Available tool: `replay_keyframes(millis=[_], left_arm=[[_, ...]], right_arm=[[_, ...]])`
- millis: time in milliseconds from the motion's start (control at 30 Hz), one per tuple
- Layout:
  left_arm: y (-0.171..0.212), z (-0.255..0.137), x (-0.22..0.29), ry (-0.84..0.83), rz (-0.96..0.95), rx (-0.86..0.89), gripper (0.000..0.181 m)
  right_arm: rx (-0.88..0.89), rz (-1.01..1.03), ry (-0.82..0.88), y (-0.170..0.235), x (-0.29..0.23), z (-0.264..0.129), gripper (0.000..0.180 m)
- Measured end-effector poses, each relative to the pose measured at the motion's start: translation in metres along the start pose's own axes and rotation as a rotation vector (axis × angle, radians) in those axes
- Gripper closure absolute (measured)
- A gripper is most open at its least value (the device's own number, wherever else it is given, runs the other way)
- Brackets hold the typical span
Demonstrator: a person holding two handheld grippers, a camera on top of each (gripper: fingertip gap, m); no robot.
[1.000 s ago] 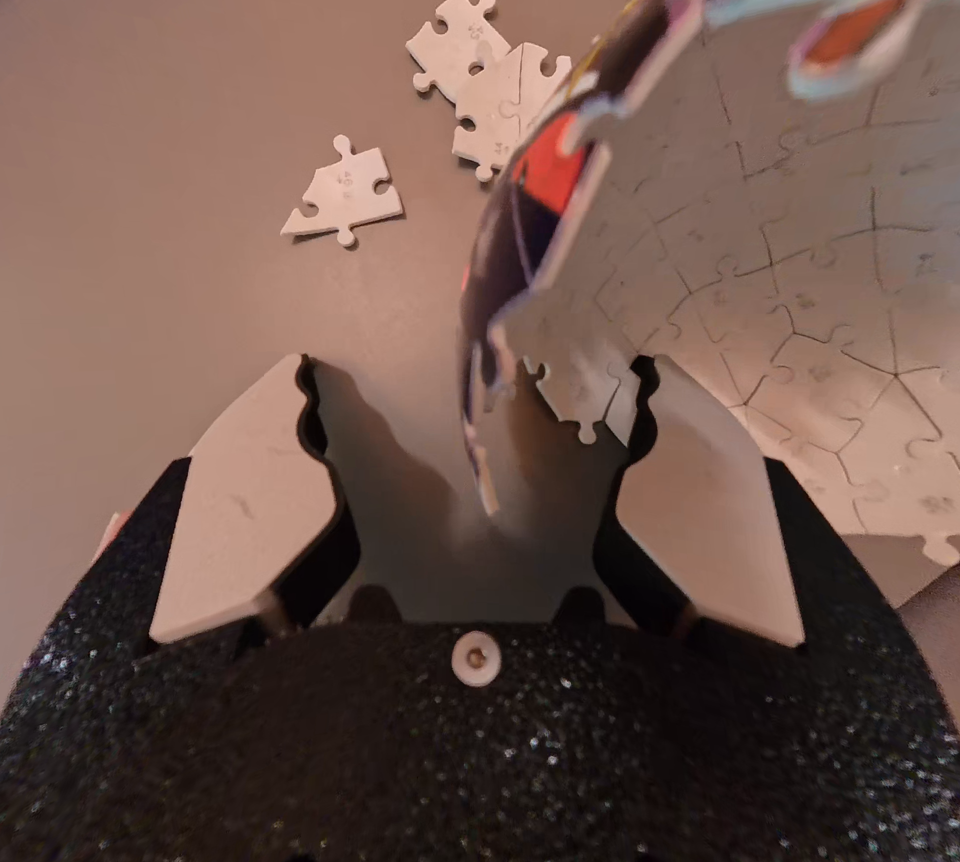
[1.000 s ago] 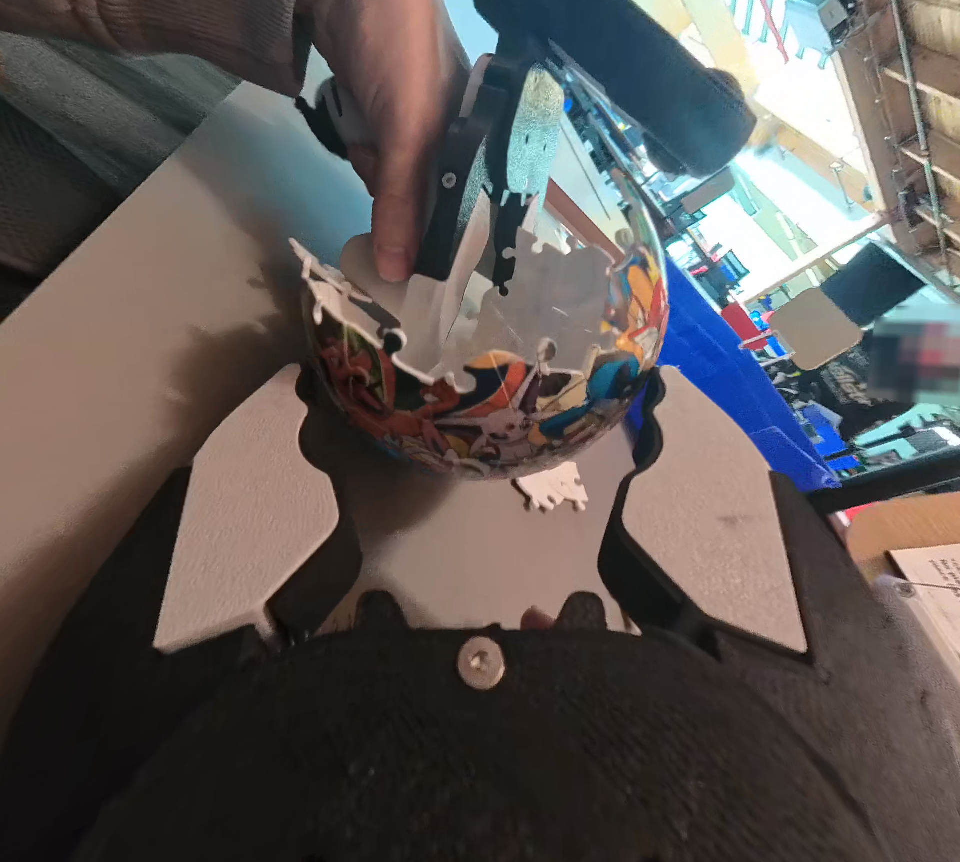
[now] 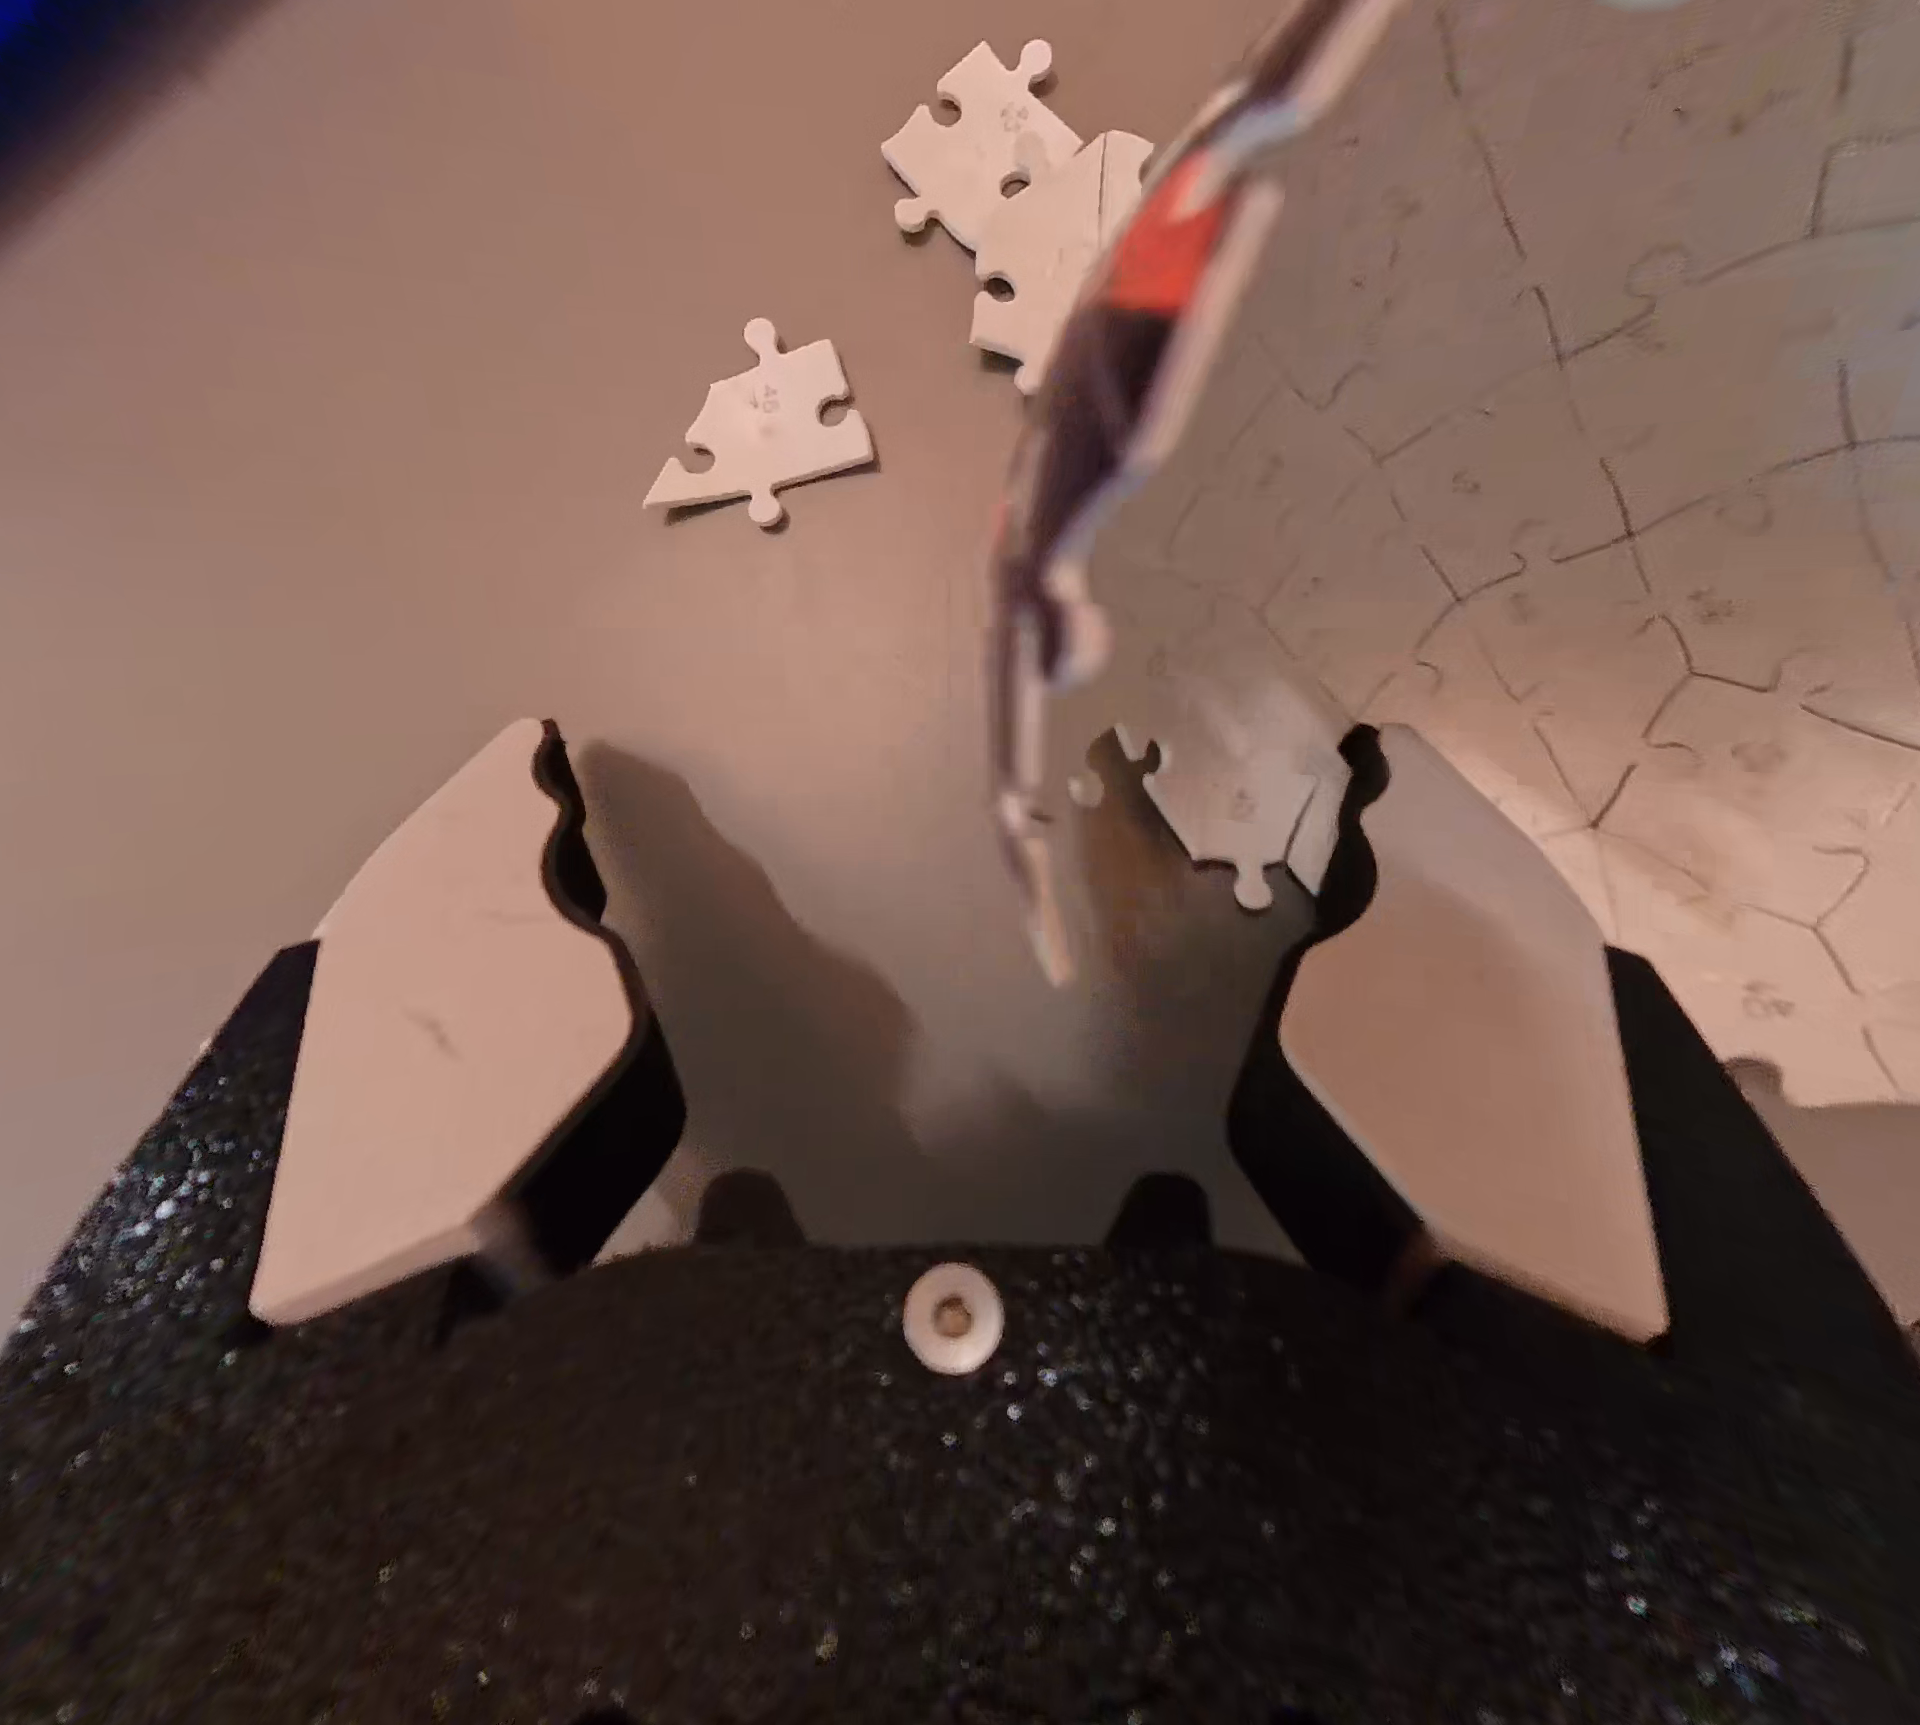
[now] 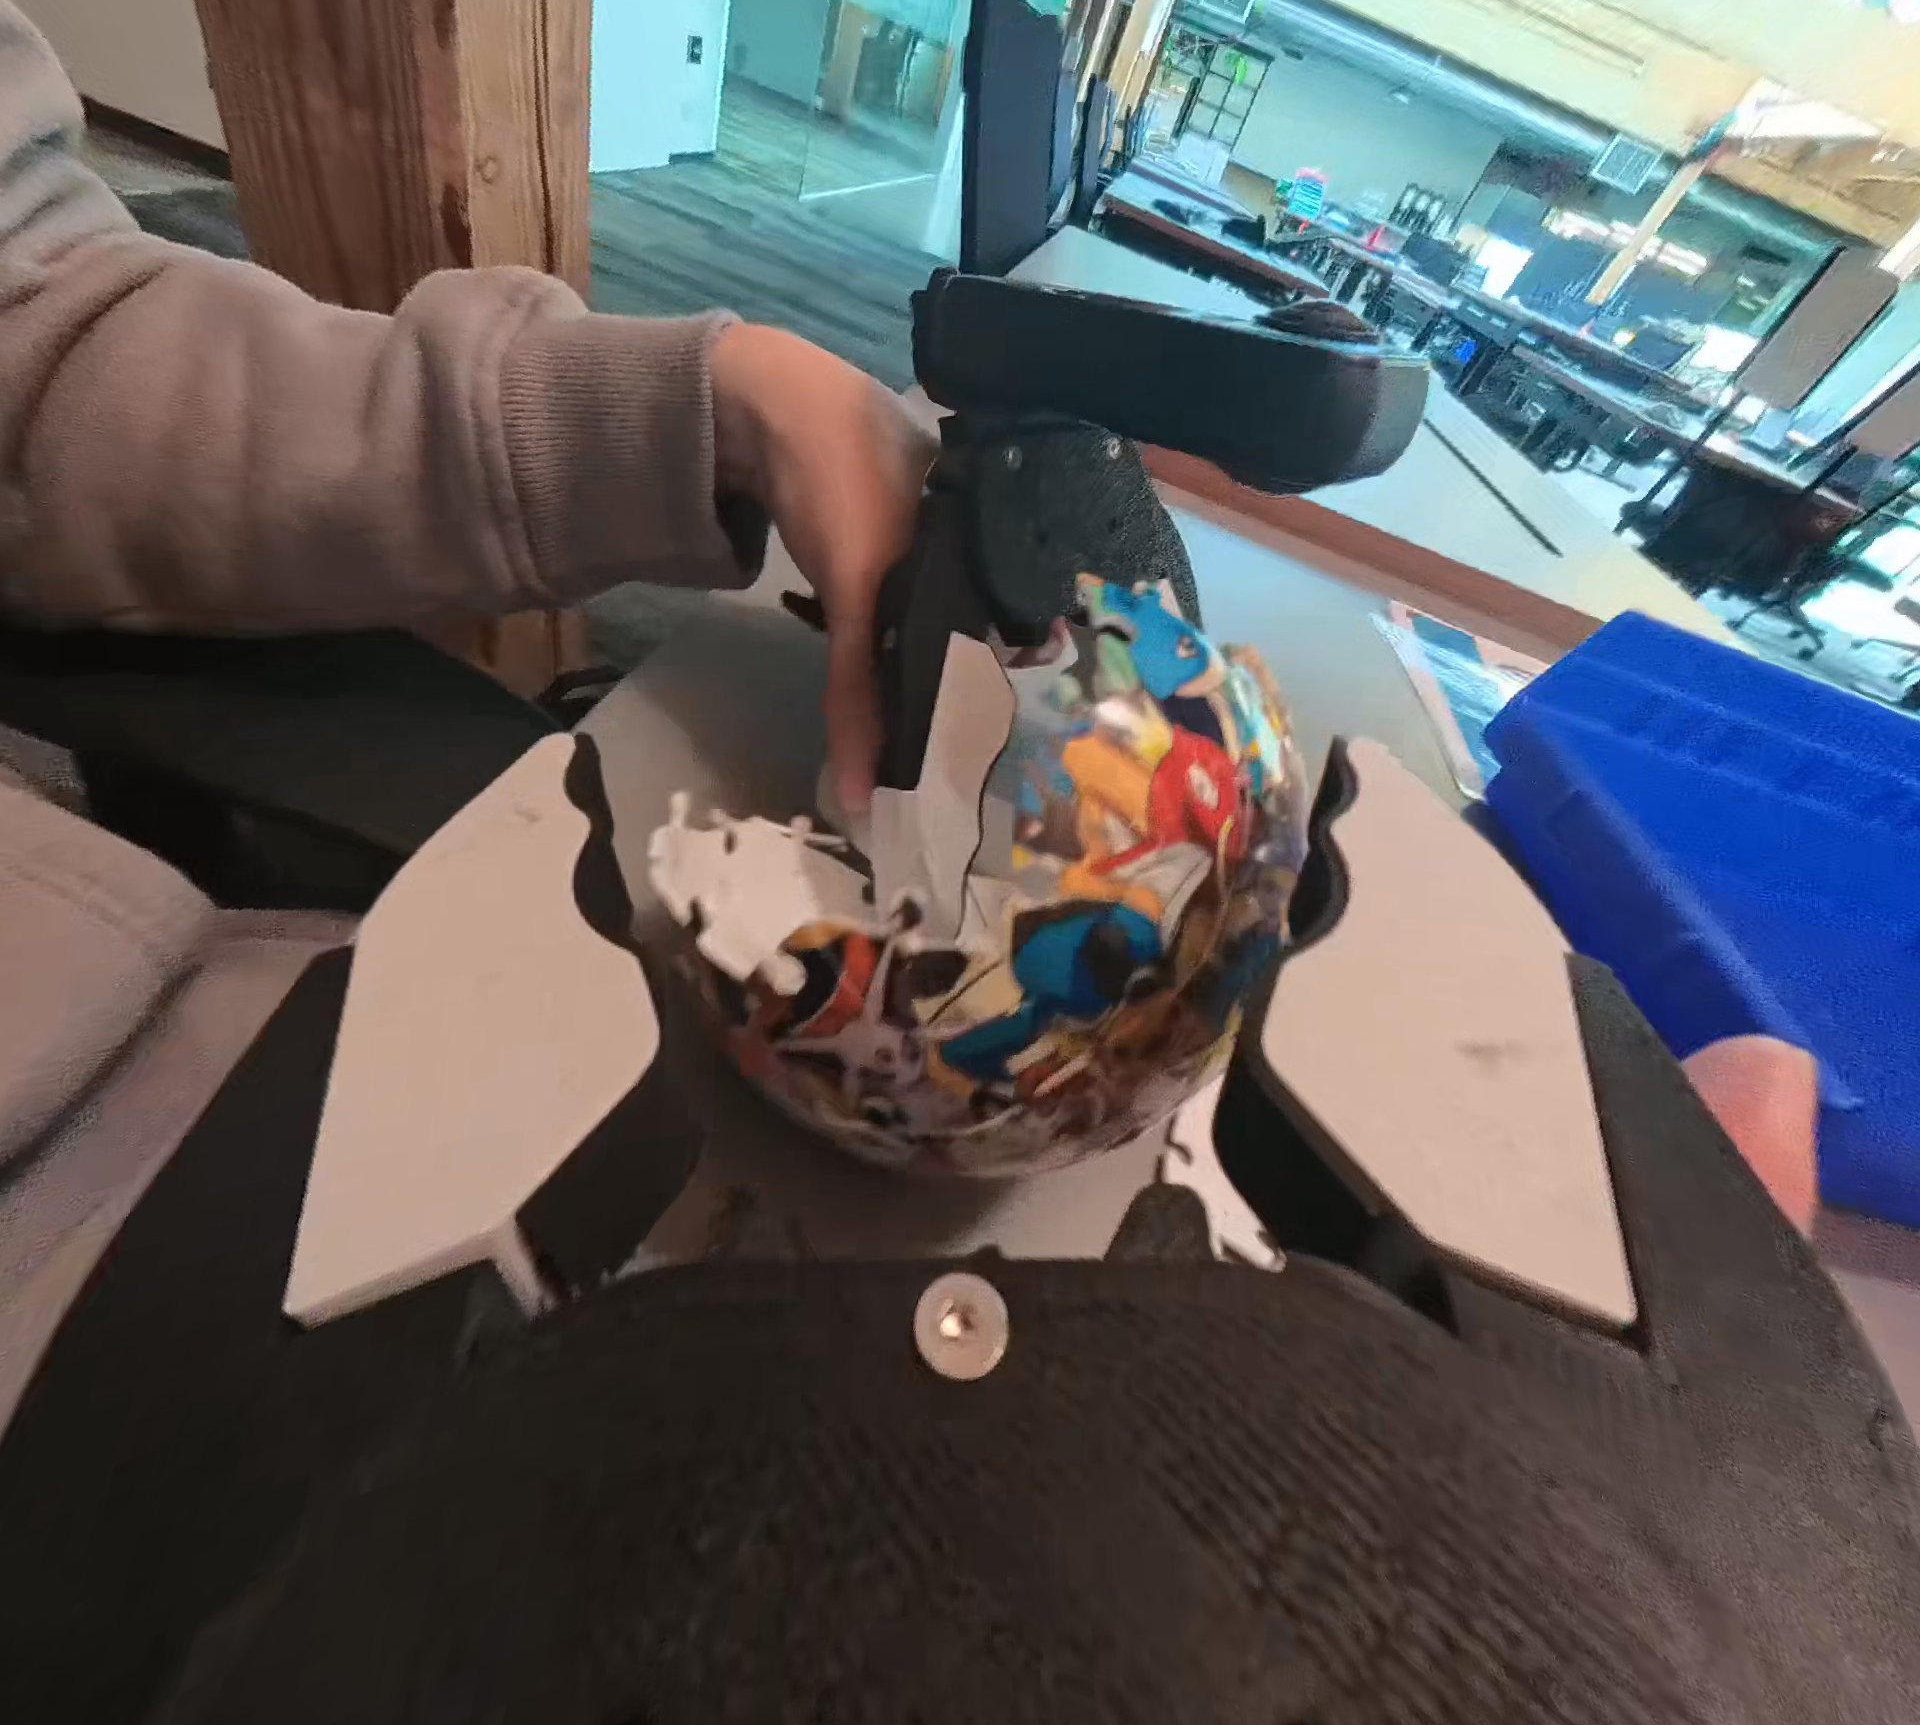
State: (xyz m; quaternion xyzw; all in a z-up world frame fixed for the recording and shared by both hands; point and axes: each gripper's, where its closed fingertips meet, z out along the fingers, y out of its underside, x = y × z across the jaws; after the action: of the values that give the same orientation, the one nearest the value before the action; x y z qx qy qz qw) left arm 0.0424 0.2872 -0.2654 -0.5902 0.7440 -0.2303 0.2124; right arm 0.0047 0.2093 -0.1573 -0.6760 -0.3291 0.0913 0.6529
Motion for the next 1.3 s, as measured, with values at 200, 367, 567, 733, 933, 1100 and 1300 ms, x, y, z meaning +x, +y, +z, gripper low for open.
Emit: replay_keyframes(millis=[200,367,567,733,933,1100,1300], left_arm=[[-0.002,0.000,0.000,-0.005,0.023,0.015,0.047],[-0.004,0.000,0.000,-0.007,0.039,0.030,0.047],[-0.004,-0.002,0.001,-0.008,0.070,0.039,0.047],[-0.004,-0.006,-0.004,-0.019,0.041,0.059,0.060],[-0.006,-0.021,-0.009,-0.011,-0.057,0.083,0.069],[0.006,-0.017,-0.004,-0.045,0.024,-0.024,0.068],[0.007,-0.015,-0.007,-0.082,0.005,-0.054,0.062]], right_arm=[[-0.021,-0.083,-0.032,0.007,-0.003,0.013,0.047],[-0.091,-0.189,-0.022,0.017,-0.007,0.016,0.034],[-0.111,-0.244,0.005,0.019,-0.008,0.018,0.034],[-0.149,-0.308,0.056,0.023,-0.007,0.022,0.034],[-0.189,-0.377,0.093,0.026,-0.010,0.024,0.034],[-0.213,-0.416,0.110,0.027,-0.011,0.025,0.034],[-0.237,-0.431,0.132,0.030,-0.008,0.028,0.033]])
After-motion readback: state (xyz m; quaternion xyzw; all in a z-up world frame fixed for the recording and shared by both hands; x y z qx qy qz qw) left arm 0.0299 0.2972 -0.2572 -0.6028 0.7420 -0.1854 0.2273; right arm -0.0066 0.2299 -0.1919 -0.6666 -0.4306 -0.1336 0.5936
